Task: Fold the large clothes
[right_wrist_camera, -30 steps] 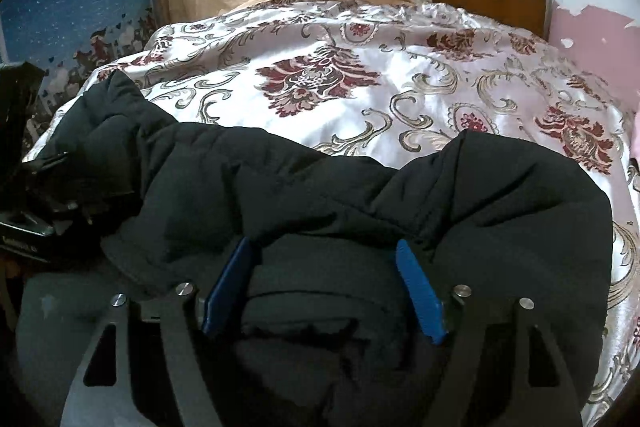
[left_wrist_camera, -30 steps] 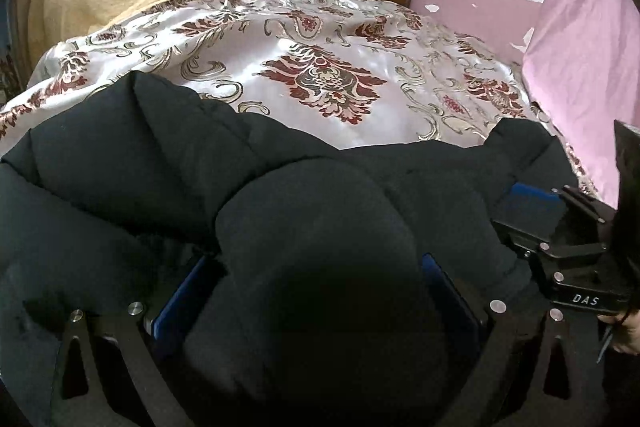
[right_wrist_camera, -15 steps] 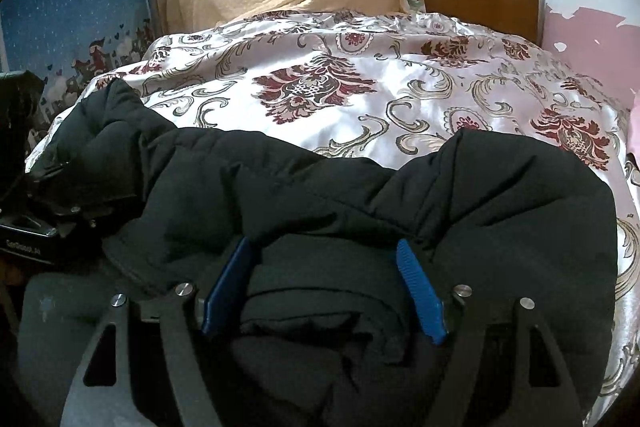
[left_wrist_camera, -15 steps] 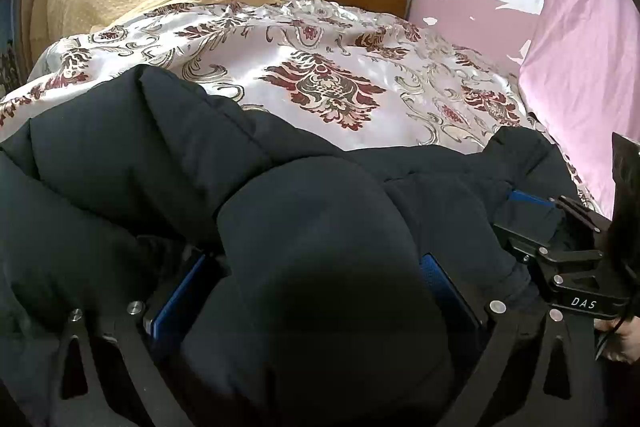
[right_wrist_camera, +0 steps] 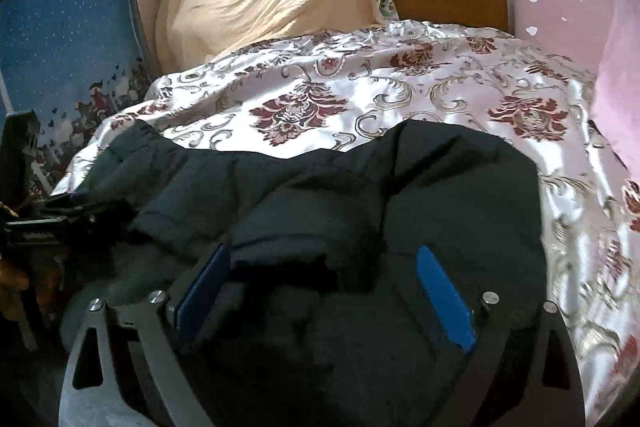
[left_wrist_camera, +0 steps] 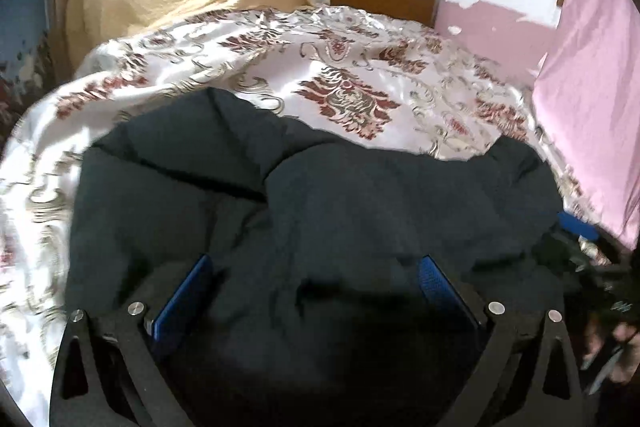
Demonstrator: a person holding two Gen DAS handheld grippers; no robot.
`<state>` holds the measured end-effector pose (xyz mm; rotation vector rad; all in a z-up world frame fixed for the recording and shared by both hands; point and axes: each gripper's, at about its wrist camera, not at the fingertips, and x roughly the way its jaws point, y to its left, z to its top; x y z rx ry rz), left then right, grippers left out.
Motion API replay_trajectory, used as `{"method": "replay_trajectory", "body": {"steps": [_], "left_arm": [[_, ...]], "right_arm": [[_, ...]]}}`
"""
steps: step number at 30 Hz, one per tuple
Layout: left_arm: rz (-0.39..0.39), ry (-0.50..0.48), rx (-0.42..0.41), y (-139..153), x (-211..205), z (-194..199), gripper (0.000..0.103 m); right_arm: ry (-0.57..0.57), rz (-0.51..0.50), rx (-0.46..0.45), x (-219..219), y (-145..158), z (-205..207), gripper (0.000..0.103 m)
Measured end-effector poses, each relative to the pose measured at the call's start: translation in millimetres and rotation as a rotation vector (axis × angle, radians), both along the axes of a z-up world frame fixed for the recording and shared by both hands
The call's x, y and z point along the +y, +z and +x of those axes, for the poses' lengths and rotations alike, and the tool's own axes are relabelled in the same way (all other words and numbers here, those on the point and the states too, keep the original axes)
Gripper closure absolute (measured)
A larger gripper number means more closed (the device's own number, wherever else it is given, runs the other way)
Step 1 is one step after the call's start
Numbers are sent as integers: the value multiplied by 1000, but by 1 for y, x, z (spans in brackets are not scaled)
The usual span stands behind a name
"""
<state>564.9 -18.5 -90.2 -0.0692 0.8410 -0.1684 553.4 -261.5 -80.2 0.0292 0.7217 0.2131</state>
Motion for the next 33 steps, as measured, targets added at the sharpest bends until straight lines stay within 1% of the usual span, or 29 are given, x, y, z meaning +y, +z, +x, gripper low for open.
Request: {"method": "replay_trajectory", "body": {"steps": [2,3,4,9,14,16,19,24,28,30,33], "left_arm": [[10,-11,-4,7,-1,-15,0],[8,-15,-5,11,-1,-22,0],[0,-18,-8,16,0,-31,0],[-28,-6,-56,43,4,-82,0],[0,-15,-93,67,4,-124,0],[22,-18,-110,79,4,-142,0],[28,-16,-127,91,6,-161,0],[21,-9,-140,106,9,-197,0],[57,-23,-135,111,9,-225,0],[80,-27,-147,114,10,-239,0],[89,-24,-149,118,14,-256,0]], "right_arm": [[-1,-16,-10,1,9,-14,7],[1,-22,-16,2,13,-21,2],[9,-28,-25,2,20,-31,2],[42,-63,-65,5,51,-82,2],[61,-100,-99,6,77,-123,2],[58,-100,-108,4,87,-138,2],[54,-92,-121,1,98,-159,2],[33,-62,-128,-5,107,-196,2],[22,-49,-124,-10,108,-224,2],[13,-53,-118,-15,107,-237,2],[0,-57,-109,-20,108,-256,2]]}}
